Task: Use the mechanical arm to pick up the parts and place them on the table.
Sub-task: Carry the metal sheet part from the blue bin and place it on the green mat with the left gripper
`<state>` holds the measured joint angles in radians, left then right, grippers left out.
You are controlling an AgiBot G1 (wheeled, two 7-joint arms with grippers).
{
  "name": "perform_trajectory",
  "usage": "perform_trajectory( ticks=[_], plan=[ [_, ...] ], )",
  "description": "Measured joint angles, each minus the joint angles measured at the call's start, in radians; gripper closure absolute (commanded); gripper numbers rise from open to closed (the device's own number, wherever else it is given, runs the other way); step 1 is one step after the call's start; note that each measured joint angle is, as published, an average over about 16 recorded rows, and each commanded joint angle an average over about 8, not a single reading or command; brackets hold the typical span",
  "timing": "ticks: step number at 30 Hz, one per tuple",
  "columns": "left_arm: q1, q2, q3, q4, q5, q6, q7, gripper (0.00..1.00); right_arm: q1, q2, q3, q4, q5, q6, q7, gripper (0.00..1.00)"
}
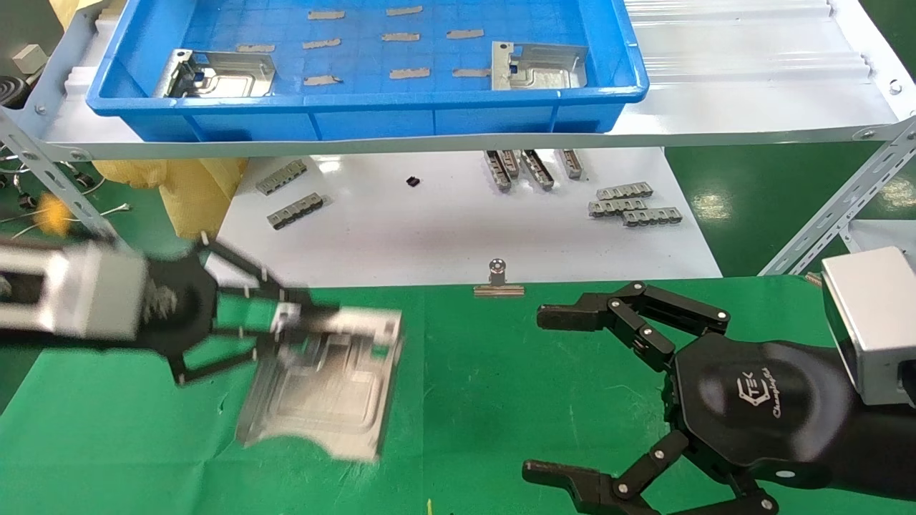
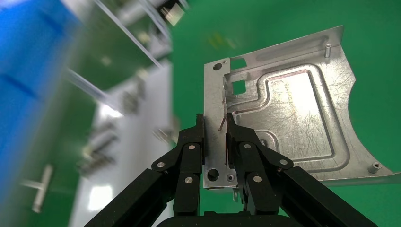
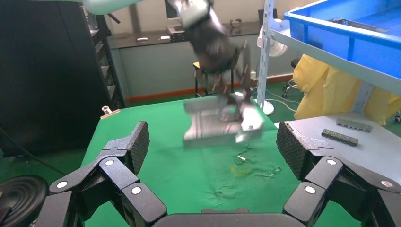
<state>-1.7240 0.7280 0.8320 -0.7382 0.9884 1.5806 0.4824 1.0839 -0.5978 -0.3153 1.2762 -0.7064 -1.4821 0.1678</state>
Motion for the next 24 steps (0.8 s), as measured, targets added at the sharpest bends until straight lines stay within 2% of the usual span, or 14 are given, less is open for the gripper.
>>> perform_trajectory(
  ticks=[7,16,17,24],
  plan=[
    [0.03,0.046,0.071,0.164,0.061,-0.026,0.154,1.0,0.0,0.0,0.0,0.0,0.0,0.0,0.0,0.0],
    [0.072,0.124,0.087,0.382,0.078,-0.06,0.309,0.99,0.0,0.0,-0.001,0.0,0.0,0.0,0.0,0.0],
    [0.074,0.132,0.087,0.401,0.078,-0.063,0.322,0.93,0.0,0.0,-0.001,0.0,0.0,0.0,0.0,0.0],
    [0.085,0.177,0.089,0.506,0.085,-0.088,0.413,0.07,0.0,0.0,-0.001,0.0,0.001,0.0,0.0,0.0]
  ],
)
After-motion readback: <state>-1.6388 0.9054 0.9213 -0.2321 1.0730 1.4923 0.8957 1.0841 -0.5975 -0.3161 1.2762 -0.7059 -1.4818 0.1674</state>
